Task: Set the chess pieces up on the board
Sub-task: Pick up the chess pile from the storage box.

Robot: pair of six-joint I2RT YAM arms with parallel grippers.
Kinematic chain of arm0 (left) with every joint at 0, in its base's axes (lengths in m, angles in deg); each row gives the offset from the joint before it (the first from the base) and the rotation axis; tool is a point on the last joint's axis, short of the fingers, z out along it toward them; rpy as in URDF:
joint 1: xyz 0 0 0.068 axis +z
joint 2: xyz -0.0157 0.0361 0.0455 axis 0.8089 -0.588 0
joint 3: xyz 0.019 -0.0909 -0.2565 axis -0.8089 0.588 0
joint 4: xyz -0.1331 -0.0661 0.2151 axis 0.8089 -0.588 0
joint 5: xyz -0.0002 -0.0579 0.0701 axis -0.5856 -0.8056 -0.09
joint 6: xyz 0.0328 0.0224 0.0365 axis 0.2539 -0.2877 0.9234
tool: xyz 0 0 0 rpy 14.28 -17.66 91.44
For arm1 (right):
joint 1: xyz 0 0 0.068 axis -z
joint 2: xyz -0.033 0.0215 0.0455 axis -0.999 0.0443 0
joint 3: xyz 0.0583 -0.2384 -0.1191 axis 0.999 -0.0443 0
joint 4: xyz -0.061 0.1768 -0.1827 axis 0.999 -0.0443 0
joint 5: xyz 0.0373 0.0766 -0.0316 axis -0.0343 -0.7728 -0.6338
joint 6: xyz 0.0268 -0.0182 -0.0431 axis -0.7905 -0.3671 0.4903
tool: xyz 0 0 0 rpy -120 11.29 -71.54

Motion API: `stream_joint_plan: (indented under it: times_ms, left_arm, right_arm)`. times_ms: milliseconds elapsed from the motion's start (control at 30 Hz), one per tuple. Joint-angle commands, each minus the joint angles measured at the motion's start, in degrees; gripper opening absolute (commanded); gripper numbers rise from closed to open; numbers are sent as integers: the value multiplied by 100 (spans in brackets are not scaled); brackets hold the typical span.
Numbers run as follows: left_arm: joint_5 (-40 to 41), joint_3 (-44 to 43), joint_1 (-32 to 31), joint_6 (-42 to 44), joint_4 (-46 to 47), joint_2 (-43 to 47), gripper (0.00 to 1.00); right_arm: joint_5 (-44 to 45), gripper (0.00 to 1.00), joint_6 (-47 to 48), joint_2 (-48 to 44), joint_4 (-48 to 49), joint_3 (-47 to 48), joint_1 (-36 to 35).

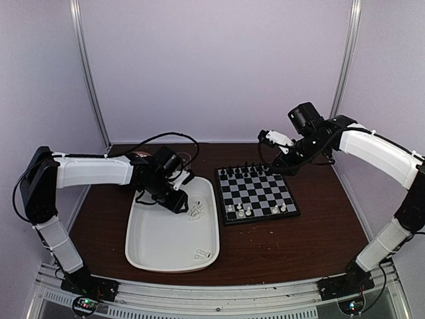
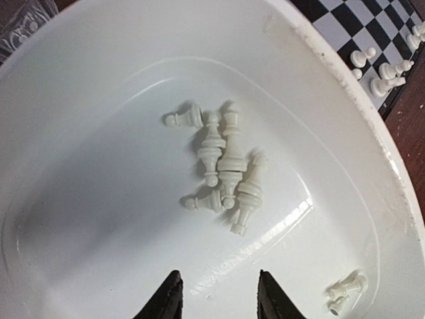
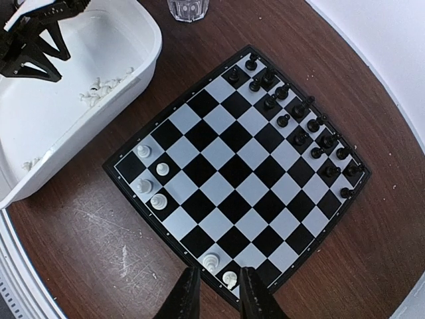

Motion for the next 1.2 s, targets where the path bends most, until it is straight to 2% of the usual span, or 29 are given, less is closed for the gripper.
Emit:
stream_joint_plan:
  times_ms: [0,300,667,1033,1167]
  left_arm:
    - [-259,-518,40,283,-715,-407,38]
    - [-667,-821,40,160,-677,-927,39]
    - [-691,-728,31,-134,-202,-1274,40]
    - [-713,-880,31,-84,-9,-1584,32]
    - [-865,-887,31,-44,34,-1644,22]
  right_arm:
    - [-383,24,-53,-157,322,-387,206]
    - [-583,25,-41,-277,458,-577,349]
    - [-608,25,-22,-255,478,-605,358]
    - [-630,25,-23,-172,488,-601,358]
    - [-643,25,-23,-135,486,-605,358]
